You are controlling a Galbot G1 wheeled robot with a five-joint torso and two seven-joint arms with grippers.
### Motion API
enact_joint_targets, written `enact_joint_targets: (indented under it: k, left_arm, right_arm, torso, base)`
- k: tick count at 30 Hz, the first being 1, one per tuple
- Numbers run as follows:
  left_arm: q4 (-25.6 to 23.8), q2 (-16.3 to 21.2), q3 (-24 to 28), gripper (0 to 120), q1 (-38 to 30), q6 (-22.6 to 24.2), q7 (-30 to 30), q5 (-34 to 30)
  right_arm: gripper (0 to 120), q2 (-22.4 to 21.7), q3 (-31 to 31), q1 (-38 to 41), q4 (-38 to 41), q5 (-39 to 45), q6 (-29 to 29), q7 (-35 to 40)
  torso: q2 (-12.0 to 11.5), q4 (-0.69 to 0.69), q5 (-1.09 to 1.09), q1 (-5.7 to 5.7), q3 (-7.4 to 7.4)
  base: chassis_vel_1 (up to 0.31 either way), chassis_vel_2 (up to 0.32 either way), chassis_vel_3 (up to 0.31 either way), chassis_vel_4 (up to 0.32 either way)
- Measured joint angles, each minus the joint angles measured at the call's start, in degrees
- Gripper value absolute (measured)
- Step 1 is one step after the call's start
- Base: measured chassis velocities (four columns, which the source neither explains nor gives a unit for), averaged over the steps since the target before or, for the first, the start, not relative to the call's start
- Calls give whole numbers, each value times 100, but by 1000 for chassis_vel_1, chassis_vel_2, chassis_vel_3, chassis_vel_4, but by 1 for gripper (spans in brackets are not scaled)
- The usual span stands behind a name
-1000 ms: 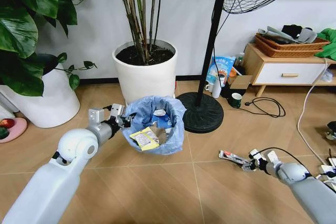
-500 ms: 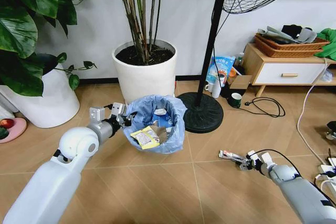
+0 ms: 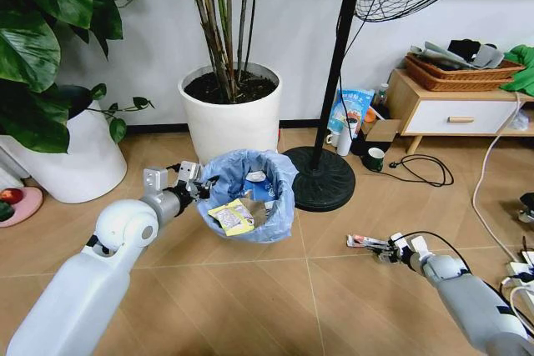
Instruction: Pick up the trash bin and place the garbage on the floor into it.
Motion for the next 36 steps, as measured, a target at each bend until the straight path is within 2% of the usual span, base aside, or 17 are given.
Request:
enact_joint_targets:
  k: [4,5,16,27,29,36]
  left_arm:
    - [-3,22,0,0,-2,0,-2,-4]
    - [-3,22,0,0,-2,0,-2,-4]
    - [-19,31,22,0,-15,0,-13,-17]
    - [-4,12,35,0,-32,0,-18,-17]
    - [-4,15,27,0,-15,0,-18,-17]
    - [-42,29,-2,0,28,0,-34,-17]
  right_arm:
    - [42,52,-6,32,-7,-32,-9,0]
    - [42,52,-6,32,-7,-32,-9,0]
    - [3,69,11,-7,17,-53,-14,16]
    - [0,31,46,-189,408,285,-165,190]
    - [0,-75,108,-333,856,572,-265,315]
    - [0,-285,209,-552,1814,1151,-390,548]
  torso:
    - [0,1,2,0,0]
    - [0,1,2,0,0]
    - [0,1,0,0,0]
    - [0,2,9,0,1]
    - [0,1,-2,0,0]
    - [0,0,2,0,1]
  base:
    - [0,0,0,0]
    - [0,0,0,0]
    - [0,0,0,0]
    - [0,0,0,0]
    - [0,0,0,0]
    - [0,0,0,0]
